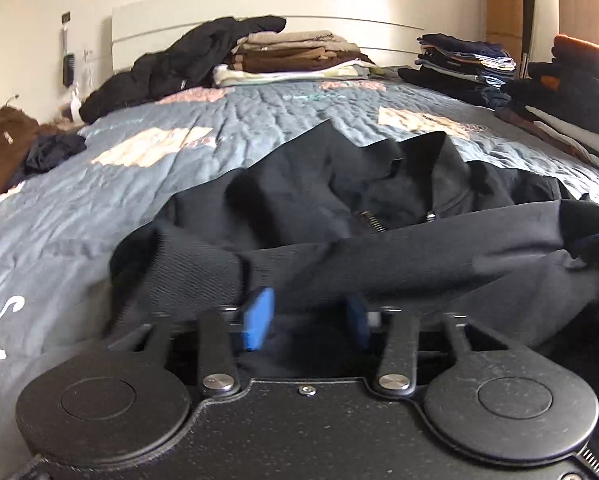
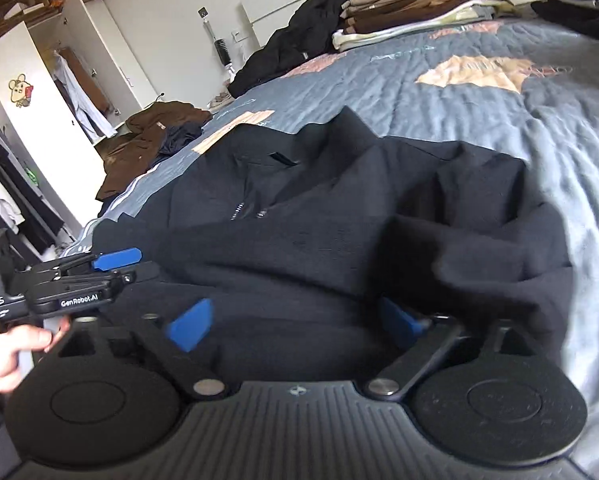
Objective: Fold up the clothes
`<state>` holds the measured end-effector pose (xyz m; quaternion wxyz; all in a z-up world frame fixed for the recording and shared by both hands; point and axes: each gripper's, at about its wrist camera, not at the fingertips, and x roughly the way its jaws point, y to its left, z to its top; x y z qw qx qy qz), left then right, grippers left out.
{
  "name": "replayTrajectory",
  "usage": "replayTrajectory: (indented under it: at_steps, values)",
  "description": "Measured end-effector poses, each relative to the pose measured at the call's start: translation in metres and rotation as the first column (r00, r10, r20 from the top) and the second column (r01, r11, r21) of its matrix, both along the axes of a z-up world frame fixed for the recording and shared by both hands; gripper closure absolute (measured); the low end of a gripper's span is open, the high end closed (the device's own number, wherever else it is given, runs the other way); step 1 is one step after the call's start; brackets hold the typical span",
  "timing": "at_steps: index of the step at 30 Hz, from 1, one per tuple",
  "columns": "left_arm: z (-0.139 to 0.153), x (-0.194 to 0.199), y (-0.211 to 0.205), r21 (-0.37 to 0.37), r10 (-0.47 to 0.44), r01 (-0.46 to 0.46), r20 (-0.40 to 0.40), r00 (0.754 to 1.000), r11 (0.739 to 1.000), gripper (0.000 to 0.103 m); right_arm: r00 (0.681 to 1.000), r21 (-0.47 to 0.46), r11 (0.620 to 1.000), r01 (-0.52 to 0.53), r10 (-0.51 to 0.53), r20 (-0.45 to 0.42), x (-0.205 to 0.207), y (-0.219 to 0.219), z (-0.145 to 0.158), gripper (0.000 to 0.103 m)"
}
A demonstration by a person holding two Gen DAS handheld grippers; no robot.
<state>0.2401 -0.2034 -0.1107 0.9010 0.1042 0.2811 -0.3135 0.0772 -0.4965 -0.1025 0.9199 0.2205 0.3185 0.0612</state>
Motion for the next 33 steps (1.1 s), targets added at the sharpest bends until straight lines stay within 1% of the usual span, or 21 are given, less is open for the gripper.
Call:
replayTrajectory:
  at_steps: [1,2,3,4,5,6,7,8,9,12,13,14,15,18,21,24,27,29,31,33]
  values:
    - [0.003,-0.001,0.003,-0.009,0.002,-0.002,-0.01,1.0,1.0,0.073,1.0,0.013,1.0,0.003,-0.002,-0.004,-0.003,-0.006,0.001,0.027]
    - [0.008,-0.005,0.005,-0.017,0.005,-0.006,-0.023,1.0,1.0,0.073,1.0,0.009,1.0,0.021,-0.021,0.003,-0.004,-0.01,0.005,0.027]
    - [0.012,-0.008,0.007,-0.025,0.008,-0.009,-0.035,0.999,1.0,0.071,0.999,0.005,0.999,0.039,-0.039,0.01,-0.006,-0.013,0.009,0.027]
    - [0.019,-0.013,0.009,-0.033,0.01,-0.011,-0.044,0.999,0.999,0.061,0.998,0.001,0.998,0.057,-0.057,0.018,-0.007,-0.017,0.013,0.023]
    - [0.027,-0.024,0.011,-0.043,0.014,-0.015,-0.036,0.999,0.999,0.048,0.997,-0.003,0.997,0.076,-0.075,0.025,-0.008,-0.02,0.017,0.021]
    - [0.037,-0.037,0.011,-0.057,0.027,-0.027,-0.01,1.0,0.998,0.042,0.995,-0.007,0.996,0.094,-0.094,0.032,-0.01,-0.024,0.021,0.016]
    - [0.046,-0.05,0.012,-0.072,0.04,-0.039,0.015,0.999,0.997,0.032,0.993,-0.011,0.994,0.112,-0.112,0.04,-0.011,-0.028,0.025,0.01]
    - [0.055,-0.064,0.013,-0.088,0.052,-0.049,0.034,0.998,0.995,0.024,0.99,-0.014,0.991,0.13,-0.13,0.048,-0.012,-0.031,0.029,0.008]
    - [0.064,-0.08,0.016,-0.107,0.062,-0.058,0.038,0.997,0.993,0.022,0.988,-0.018,0.989,0.149,-0.147,0.055,-0.014,-0.035,0.033,0.005]
    - [0.085,-0.13,0.028,-0.191,0.117,-0.109,0.03,0.993,0.976,0.017,0.977,-0.027,0.979,0.203,-0.201,0.078,-0.018,-0.046,0.046,0.003]
    - [0.089,-0.145,0.03,-0.217,0.12,-0.112,0.024,0.992,0.97,0.013,0.972,-0.03,0.975,0.221,-0.218,0.086,-0.019,-0.049,0.05,0.003]
    - [0.093,-0.159,0.033,-0.242,0.123,-0.115,0.018,0.992,0.963,0.012,0.968,-0.035,0.971,0.238,-0.234,0.093,-0.021,-0.053,0.053,0.003]
    - [0.096,-0.171,0.034,-0.263,0.116,-0.108,0.016,0.993,0.959,0.012,0.969,-0.068,0.969,0.239,-0.233,0.085,-0.02,-0.054,0.054,0.003]
    - [0.098,-0.186,0.031,-0.292,0.053,-0.041,0.033,0.998,0.956,0.011,0.971,-0.169,0.956,0.239,-0.232,0.062,-0.017,-0.058,0.055,0.003]
    - [0.096,-0.179,0.03,-0.299,0.069,-0.06,0.018,0.997,0.952,0.011,0.972,-0.267,0.935,0.234,-0.232,0.038,-0.014,-0.062,0.056,0.003]
    - [0.093,-0.172,0.029,-0.306,0.085,-0.08,0.003,0.996,0.949,0.011,0.972,-0.363,0.905,0.222,-0.233,0.014,-0.011,-0.065,0.056,0.003]
    - [0.09,-0.166,0.028,-0.312,0.101,-0.099,-0.009,0.995,0.945,0.011,0.987,-0.436,0.891,0.123,-0.155,-0.038,0.003,-0.05,0.052,0.003]
    - [0.092,-0.164,0.031,-0.308,0.113,-0.107,0.0,0.994,0.945,0.011,0.99,-0.479,0.875,0.071,-0.121,-0.075,0.012,-0.042,0.046,0.004]
    - [0.092,-0.164,0.035,-0.315,0.12,-0.117,-0.01,0.993,0.942,0.011,0.989,-0.481,0.877,0.012,-0.081,-0.122,0.016,-0.033,0.041,0.004]
    - [0.091,-0.163,0.037,-0.31,0.124,-0.126,-0.026,0.992,0.942,0.011,0.983,-0.46,0.883,-0.099,0.015,-0.182,0.017,-0.02,0.034,0.004]
